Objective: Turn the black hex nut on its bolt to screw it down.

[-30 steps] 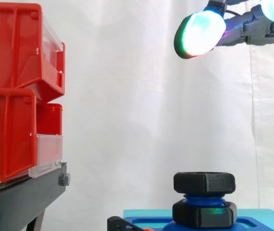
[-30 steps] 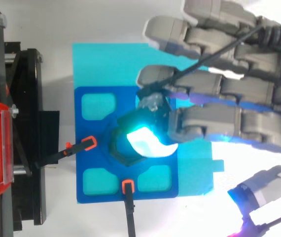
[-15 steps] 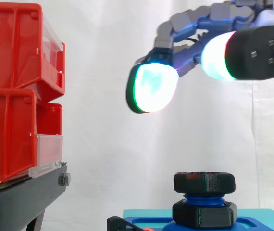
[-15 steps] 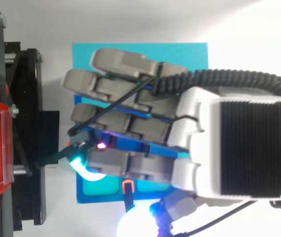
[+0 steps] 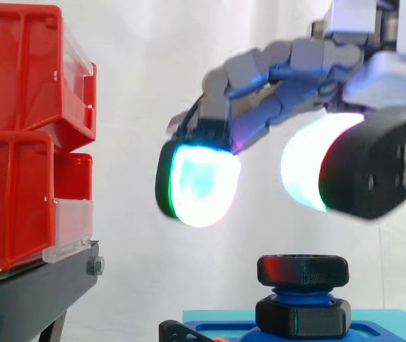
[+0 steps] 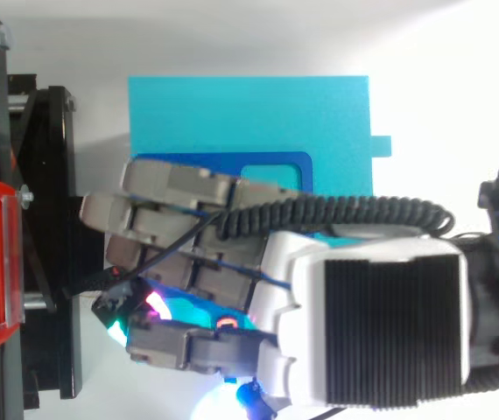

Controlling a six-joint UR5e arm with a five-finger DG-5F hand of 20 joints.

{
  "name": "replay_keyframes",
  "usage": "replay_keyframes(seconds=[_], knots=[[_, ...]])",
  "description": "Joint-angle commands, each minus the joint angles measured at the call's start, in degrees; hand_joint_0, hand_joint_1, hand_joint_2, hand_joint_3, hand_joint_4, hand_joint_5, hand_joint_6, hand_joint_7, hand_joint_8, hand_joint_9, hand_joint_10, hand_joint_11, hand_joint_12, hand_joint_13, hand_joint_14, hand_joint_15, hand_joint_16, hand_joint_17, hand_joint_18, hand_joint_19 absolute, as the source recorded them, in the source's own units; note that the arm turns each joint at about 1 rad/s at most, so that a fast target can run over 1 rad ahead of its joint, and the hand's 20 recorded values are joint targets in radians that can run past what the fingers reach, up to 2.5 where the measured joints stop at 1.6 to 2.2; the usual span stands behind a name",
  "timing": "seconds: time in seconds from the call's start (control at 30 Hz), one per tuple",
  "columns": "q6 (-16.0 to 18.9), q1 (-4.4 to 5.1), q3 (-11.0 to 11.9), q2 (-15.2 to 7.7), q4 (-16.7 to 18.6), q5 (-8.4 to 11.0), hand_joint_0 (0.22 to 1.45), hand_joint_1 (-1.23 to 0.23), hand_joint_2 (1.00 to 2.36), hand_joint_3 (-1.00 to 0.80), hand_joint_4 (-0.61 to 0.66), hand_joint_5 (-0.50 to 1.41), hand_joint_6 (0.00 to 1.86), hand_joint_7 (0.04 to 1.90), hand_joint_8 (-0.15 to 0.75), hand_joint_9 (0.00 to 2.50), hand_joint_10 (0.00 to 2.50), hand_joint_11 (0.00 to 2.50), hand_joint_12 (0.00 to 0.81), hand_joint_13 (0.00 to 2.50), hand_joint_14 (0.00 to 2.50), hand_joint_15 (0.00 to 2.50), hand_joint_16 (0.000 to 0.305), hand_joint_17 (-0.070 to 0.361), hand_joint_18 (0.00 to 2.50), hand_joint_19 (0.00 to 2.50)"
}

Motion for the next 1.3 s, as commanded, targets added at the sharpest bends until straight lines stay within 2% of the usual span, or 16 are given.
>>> replay_keyframes(seconds=[0.0,0.13,0.47,0.77,0.93,1.27], knots=[[-0.2,0.17,0.3,-1.2,0.2,-1.43,0.48,-0.36,1.00,-0.50,0.11,-0.02,0.51,1.10,0.253,0.68,0.00,0.02,0.334,0.32,0.00,0.00,0.046,0.103,0.14,0.24],[-0.2,0.52,0.3,-1.2,-0.1,-1.87,0.48,-0.34,1.00,-0.50,0.09,-0.01,0.51,1.12,0.252,0.70,0.00,0.03,0.332,0.34,0.00,0.00,0.045,0.102,0.15,0.25],[-0.4,0.52,0.3,-1.2,-1.3,-2.31,0.49,-0.32,1.00,-0.50,0.06,0.01,0.51,1.18,0.256,0.76,0.00,0.06,0.328,0.38,0.00,0.00,0.044,0.100,0.20,0.26],[-1.3,-0.09,0.3,-1.2,-2.5,-3.54,0.49,-0.32,1.00,-0.50,0.05,0.01,0.51,1.21,0.257,0.80,0.00,0.08,0.327,0.40,0.00,0.01,0.044,0.099,0.23,0.28],[-2.5,-0.97,0.3,-1.2,-3.3,-5.21,0.49,-0.32,1.00,-0.50,0.04,0.02,0.51,1.25,0.258,0.83,0.00,0.08,0.326,0.42,0.00,0.02,0.044,0.099,0.25,0.29],[-4.4,-2.03,0.3,-1.2,-3.3,-6.09,0.50,-0.21,1.00,-0.50,0.02,0.03,0.51,1.28,0.256,0.87,0.00,0.11,0.319,0.44,0.00,0.04,0.043,0.098,0.27,0.32]])
